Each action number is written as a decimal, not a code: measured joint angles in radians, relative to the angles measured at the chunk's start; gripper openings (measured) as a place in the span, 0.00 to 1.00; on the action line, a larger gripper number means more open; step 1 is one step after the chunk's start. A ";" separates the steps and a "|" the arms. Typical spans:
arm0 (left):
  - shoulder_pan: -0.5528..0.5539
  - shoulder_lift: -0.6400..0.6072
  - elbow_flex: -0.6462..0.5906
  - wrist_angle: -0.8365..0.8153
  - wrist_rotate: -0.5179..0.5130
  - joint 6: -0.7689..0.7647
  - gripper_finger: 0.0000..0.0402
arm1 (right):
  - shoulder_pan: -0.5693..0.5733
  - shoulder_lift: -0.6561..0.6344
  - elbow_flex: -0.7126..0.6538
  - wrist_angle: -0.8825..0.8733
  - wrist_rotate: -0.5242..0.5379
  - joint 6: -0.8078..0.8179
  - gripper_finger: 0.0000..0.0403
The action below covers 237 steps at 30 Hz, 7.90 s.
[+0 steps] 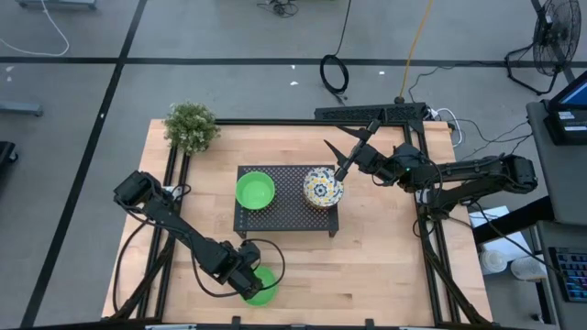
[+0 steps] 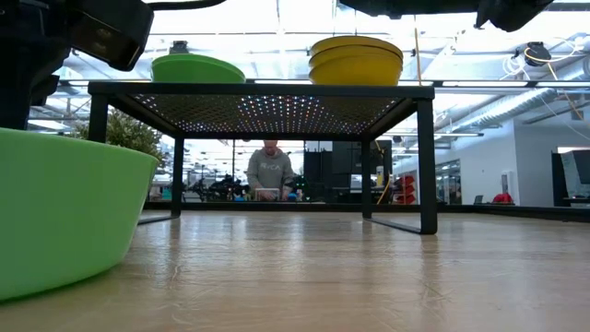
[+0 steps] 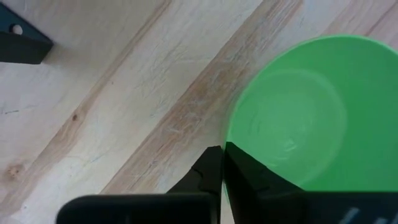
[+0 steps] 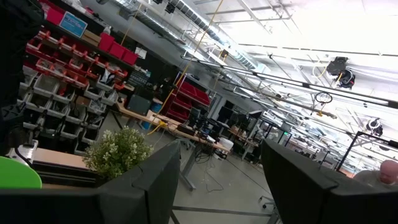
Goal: Pick & Place Mini bowls
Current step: Stack the green bowl on top of the green bowl on the shelf, then return to Home Position
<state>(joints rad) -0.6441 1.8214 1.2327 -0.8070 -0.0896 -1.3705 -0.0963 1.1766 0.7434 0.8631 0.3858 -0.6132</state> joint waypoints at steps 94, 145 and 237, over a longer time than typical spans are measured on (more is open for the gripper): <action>0.640 -0.588 0.001 -0.351 -0.122 0.363 0.10 | 0.000 0.000 0.000 0.007 0.000 0.000 0.53; 0.293 -1.790 -1.125 0.672 -0.245 1.227 0.18 | -0.116 -0.390 -0.382 -0.249 -0.420 0.422 0.53; 0.294 -1.795 -1.125 0.661 -0.329 1.101 0.18 | -0.130 -1.155 -0.729 -0.584 -0.571 0.609 0.54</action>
<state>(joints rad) -0.3500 0.0259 0.1078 -0.1459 -0.4183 -0.2699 -0.2264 0.0212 0.0139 0.2794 -0.1856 -0.0044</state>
